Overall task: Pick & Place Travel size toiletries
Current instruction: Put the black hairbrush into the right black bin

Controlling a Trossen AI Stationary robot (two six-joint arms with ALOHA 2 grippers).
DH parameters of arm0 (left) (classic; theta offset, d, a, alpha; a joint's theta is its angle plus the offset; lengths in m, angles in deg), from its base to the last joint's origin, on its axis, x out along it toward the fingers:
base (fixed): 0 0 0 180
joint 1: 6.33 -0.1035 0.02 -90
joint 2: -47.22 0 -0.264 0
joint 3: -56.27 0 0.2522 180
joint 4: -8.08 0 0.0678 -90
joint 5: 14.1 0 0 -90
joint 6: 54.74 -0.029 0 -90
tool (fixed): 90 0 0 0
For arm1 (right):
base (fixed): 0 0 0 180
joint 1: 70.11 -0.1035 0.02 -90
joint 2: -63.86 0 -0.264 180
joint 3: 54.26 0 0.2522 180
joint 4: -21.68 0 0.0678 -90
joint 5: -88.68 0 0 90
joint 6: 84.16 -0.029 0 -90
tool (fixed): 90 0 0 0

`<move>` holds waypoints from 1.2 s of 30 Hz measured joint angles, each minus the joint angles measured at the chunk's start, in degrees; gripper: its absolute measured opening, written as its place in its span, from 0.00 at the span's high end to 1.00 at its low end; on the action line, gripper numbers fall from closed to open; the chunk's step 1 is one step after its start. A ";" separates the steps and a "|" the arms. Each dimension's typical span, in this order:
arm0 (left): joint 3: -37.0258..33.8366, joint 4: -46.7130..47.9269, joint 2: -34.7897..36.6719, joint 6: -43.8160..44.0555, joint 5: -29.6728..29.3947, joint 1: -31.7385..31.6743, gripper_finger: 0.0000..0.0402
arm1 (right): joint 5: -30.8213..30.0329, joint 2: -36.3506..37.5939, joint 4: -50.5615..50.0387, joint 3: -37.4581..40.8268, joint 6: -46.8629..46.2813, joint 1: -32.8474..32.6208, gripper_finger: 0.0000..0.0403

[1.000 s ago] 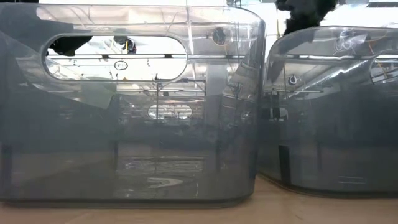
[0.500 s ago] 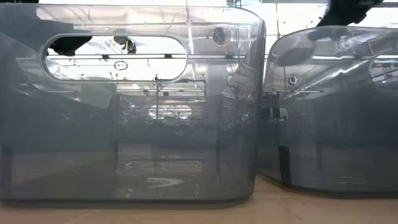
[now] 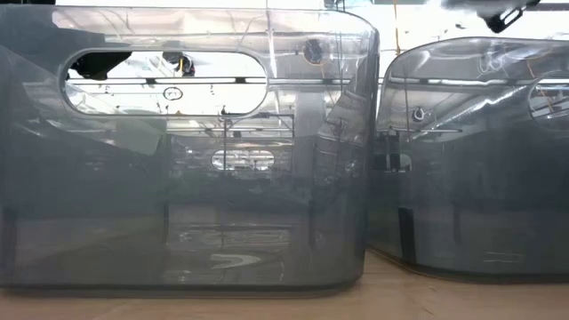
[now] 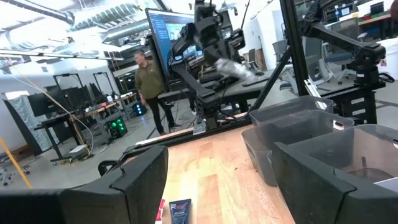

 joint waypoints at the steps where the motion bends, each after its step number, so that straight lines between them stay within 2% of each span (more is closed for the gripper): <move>1: 0.01 -0.01 0.00 0.00 0.00 0.00 0.30 | 0.93 0.02 0.66 0.00 -0.42 -1.26 1.00; 5: 0.02 0.00 0.00 0.00 0.00 0.00 0.30 | 4.66 -0.09 1.17 0.00 -5.44 -5.91 1.00; 12: 0.02 0.00 0.01 0.00 0.00 0.00 0.30 | 4.59 -0.95 0.35 0.00 -17.88 -12.65 1.00; 18: 0.02 0.00 0.00 0.00 0.00 0.00 0.30 | 4.52 -5.70 0.35 0.00 -27.72 -16.57 1.00; 26: 0.02 -0.01 0.00 0.00 0.00 0.00 0.30 | 4.23 -13.13 0.35 0.00 -31.58 -20.40 1.00; 36: 0.01 -0.01 0.01 0.00 0.00 0.00 0.30 | 4.43 -18.75 0.35 0.00 -36.12 -20.34 1.00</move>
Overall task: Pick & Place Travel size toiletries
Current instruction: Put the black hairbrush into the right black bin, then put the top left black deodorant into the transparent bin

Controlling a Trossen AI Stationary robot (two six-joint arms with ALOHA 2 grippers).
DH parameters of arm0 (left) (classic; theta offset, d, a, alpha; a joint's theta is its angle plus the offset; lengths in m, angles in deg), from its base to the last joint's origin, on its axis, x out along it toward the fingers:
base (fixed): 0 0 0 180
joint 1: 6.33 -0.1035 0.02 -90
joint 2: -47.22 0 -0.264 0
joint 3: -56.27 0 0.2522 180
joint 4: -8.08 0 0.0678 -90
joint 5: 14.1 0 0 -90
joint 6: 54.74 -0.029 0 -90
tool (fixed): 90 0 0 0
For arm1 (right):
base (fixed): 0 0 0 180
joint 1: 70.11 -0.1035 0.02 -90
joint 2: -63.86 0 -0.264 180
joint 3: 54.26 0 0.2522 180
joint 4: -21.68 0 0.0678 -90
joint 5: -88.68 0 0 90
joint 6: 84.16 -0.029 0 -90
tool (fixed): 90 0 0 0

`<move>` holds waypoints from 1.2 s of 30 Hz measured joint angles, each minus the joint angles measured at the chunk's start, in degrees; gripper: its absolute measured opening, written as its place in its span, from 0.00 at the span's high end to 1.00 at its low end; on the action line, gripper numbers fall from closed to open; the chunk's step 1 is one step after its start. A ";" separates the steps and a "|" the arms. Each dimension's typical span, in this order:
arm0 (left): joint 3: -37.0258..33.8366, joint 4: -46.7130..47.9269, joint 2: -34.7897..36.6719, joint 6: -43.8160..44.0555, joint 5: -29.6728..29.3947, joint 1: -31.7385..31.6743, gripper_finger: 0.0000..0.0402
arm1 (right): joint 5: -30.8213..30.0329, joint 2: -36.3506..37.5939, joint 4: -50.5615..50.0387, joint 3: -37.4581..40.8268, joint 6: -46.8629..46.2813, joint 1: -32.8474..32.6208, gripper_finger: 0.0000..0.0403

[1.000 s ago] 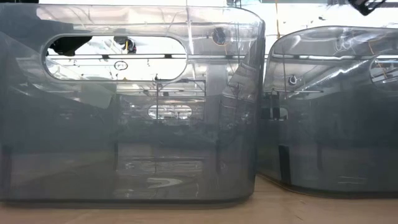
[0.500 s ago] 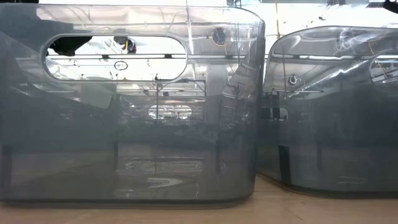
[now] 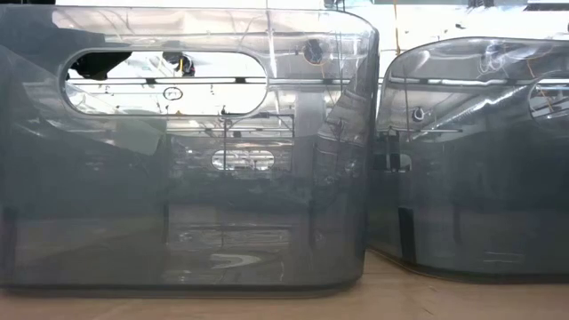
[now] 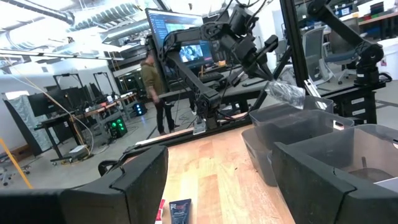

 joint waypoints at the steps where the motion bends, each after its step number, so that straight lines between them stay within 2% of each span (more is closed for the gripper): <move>1: 0.01 0.01 -0.01 0.00 0.00 0.00 0.30 | 0.00 -0.29 0.00 0.00 -0.38 0.00 1.00; 16: 0.01 0.01 -0.01 0.00 0.00 0.00 0.30 | 0.09 -1.10 0.00 0.00 -0.78 0.00 0.89; 20: 0.01 0.01 0.00 0.00 0.00 0.00 0.30 | -0.10 -1.08 0.03 0.00 1.73 0.00 0.87; 23: 0.01 0.01 0.00 0.00 0.00 0.00 0.30 | -1.57 -1.01 0.59 0.00 7.10 0.15 0.86; 26: 0.01 0.01 -0.02 0.00 0.00 0.00 0.30 | -10.26 -0.82 0.52 0.00 15.70 0.13 0.86; 33: 0.01 0.01 0.00 0.00 0.00 0.00 0.30 | -39.06 0.17 3.00 2.55 28.22 0.71 0.88; 36: 0.01 0.01 -0.02 0.00 0.00 0.00 0.30 | -40.11 3.58 9.12 7.97 31.00 3.52 0.90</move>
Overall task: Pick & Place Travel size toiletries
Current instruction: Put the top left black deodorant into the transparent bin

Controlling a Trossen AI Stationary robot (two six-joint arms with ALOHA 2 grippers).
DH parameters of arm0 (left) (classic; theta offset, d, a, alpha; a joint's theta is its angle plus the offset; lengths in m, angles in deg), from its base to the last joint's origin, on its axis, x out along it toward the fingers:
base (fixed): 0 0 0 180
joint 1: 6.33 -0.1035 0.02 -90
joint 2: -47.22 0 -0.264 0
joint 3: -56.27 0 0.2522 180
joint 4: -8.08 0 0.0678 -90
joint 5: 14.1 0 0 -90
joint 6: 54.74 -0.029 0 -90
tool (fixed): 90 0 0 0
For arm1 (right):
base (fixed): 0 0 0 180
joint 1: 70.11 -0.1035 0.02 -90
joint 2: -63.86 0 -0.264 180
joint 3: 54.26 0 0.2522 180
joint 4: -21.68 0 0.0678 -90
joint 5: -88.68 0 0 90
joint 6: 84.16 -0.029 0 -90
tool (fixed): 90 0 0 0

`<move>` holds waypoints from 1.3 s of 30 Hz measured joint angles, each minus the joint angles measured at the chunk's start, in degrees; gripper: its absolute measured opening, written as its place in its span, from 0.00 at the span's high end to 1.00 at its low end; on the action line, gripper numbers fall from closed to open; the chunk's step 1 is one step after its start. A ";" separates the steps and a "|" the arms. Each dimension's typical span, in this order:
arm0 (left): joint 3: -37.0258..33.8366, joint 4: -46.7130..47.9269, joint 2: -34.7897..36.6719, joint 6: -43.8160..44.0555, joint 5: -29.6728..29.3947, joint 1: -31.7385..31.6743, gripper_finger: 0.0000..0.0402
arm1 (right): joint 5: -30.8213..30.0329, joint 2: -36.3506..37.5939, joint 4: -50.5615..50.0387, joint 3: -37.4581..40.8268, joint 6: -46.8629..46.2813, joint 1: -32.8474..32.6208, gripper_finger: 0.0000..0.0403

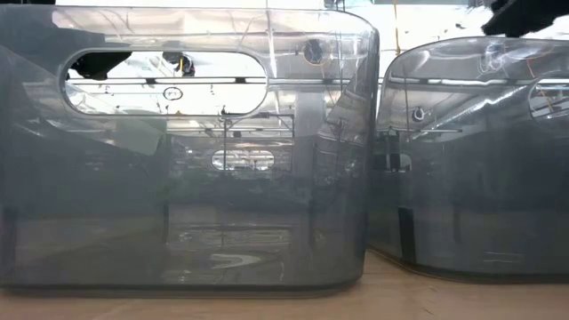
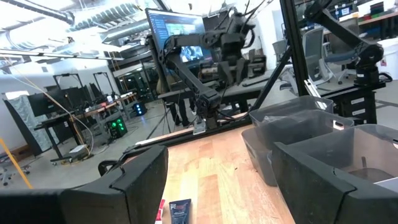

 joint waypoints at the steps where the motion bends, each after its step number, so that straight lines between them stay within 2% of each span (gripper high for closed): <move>1: 0.00 -0.02 0.00 0.00 0.00 0.00 0.30 | 0.96 1.45 3.48 2.35 1.23 1.24 0.90; 7: 0.00 -0.02 0.02 0.00 0.00 0.00 0.30 | 12.38 10.26 30.35 15.78 17.75 10.33 0.96; 10: 0.00 0.00 0.00 0.00 0.00 0.00 0.30 | 14.89 14.65 35.51 19.11 24.65 16.23 0.99; 14: 0.00 -0.01 0.02 0.00 0.00 0.00 0.30 | 17.46 20.31 36.00 21.62 28.92 25.97 1.00; 19: 0.00 -0.02 0.02 0.00 0.00 0.00 0.30 | 30.53 26.53 39.56 25.81 31.10 36.10 1.00; 23: 0.00 -0.01 0.01 0.00 0.00 0.00 0.30 | 32.62 31.06 39.47 28.18 32.74 41.25 1.00; 28: 0.00 -0.02 0.02 0.00 0.00 0.00 0.30 | 32.82 37.43 34.57 28.47 34.16 44.12 1.00; 34: 0.00 0.00 0.00 0.00 0.00 0.00 0.30 | 32.85 45.43 28.34 28.47 34.19 44.26 1.00; 39: -0.01 0.00 0.00 0.00 0.00 0.00 0.30 | 32.84 49.00 27.43 29.06 34.18 44.26 1.00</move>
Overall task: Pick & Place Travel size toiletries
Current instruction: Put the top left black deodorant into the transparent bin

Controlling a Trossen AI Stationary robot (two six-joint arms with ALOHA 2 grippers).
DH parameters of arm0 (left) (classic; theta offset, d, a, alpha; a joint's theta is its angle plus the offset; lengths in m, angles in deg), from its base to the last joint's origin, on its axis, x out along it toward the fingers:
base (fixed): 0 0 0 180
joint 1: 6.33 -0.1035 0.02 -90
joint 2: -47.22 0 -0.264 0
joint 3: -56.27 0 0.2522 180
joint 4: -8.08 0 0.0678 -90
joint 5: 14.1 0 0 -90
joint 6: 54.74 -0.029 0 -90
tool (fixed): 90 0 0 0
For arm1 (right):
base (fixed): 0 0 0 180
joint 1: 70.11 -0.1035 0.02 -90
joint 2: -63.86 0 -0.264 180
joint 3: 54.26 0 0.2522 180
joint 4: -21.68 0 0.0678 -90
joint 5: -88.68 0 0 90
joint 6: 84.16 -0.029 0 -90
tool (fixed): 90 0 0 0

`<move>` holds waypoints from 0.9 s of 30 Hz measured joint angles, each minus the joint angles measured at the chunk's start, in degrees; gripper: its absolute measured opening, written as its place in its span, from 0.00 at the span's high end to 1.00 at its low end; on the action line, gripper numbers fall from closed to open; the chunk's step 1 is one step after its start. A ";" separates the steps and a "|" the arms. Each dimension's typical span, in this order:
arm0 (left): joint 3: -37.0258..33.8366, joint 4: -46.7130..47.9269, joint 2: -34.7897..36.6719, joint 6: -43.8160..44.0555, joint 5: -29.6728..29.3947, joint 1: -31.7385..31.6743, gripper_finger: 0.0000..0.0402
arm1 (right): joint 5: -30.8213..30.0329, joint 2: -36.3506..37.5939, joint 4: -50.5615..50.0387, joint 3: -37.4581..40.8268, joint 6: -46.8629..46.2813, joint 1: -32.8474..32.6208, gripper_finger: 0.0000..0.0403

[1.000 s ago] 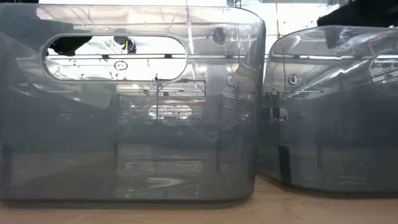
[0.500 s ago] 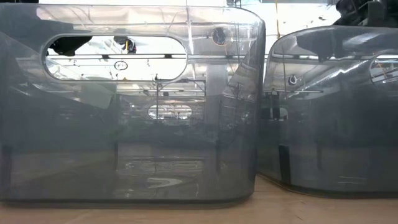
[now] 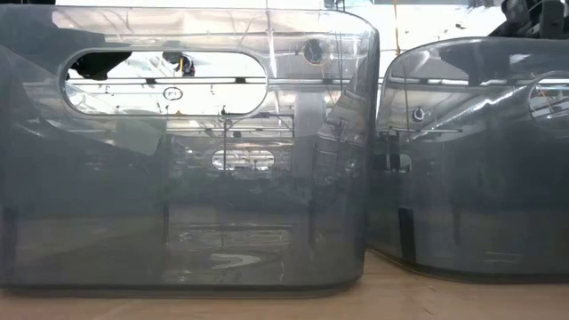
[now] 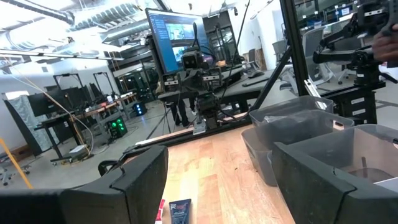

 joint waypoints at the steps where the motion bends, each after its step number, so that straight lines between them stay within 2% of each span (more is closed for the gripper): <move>1: 0.01 -0.01 0.01 0.00 0.00 0.00 0.30 | -0.01 0.46 0.52 0.62 0.01 0.00 1.00; 9: 0.01 0.00 0.00 0.00 0.00 0.00 0.30 | -0.02 1.28 10.31 9.42 0.83 -0.01 1.00; 27: 0.01 -0.02 0.01 0.00 0.00 0.00 0.30 | -0.15 1.25 7.17 10.23 -2.16 -0.02 1.00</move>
